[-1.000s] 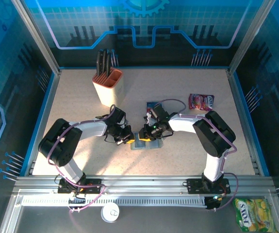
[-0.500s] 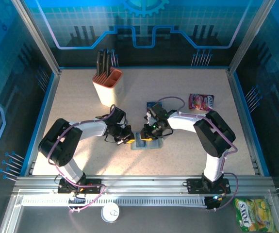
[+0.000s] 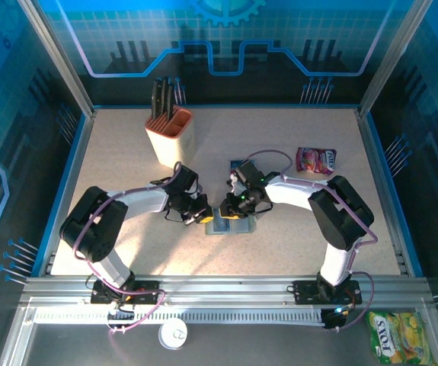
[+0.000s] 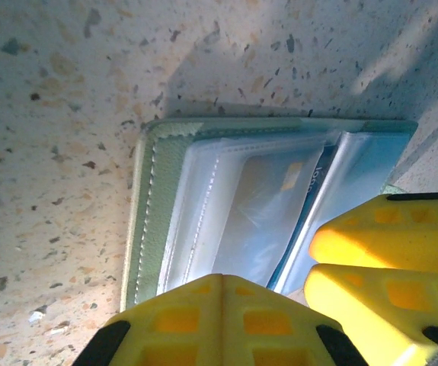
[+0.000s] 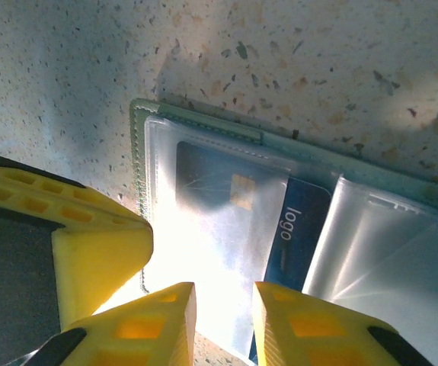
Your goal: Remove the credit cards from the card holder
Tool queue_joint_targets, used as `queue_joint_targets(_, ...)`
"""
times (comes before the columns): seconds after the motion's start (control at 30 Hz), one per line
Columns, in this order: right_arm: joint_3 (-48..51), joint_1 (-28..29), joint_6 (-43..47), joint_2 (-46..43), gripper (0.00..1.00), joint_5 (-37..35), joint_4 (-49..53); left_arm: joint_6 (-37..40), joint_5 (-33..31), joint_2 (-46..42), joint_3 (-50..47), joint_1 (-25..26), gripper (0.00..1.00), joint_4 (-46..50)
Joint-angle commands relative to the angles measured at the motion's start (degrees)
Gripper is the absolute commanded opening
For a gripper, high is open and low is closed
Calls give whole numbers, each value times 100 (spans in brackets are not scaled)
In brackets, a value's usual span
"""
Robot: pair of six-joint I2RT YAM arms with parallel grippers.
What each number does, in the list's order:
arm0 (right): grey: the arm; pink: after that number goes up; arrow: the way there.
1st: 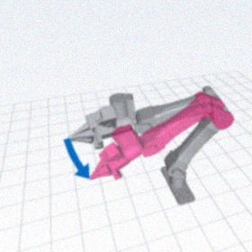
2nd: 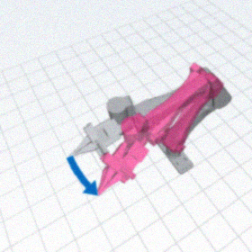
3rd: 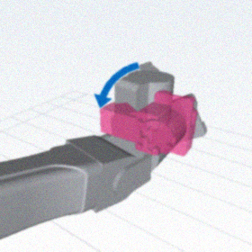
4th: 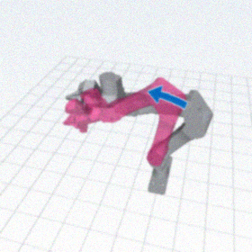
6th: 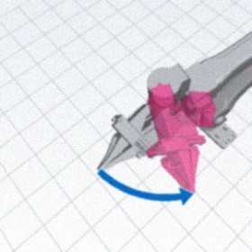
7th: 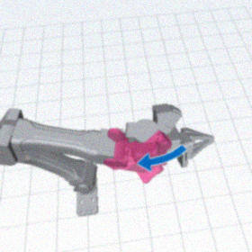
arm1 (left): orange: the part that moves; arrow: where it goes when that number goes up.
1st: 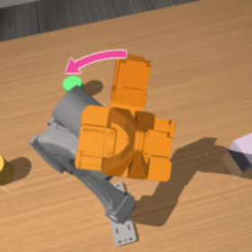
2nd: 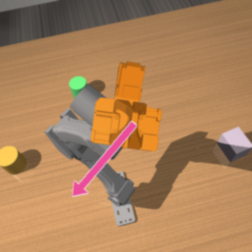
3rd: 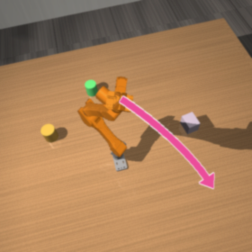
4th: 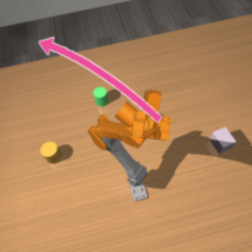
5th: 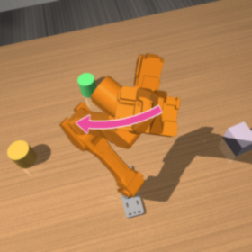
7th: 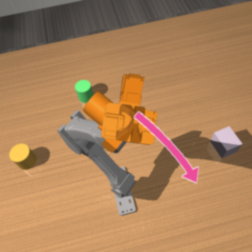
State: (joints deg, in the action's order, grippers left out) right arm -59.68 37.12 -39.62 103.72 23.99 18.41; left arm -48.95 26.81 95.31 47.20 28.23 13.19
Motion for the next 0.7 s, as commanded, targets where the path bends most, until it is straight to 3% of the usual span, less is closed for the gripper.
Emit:
queue_joint_targets(0.0, 122, 34, -46, -133, 28, -49, 35, 96, 171, 11, 137, 69, 0, 61)
queue_joint_targets(0.67, 186, -45, 77, -100, 29, -243, 258, 174, -34, 403, 106, 94, 0, 407)
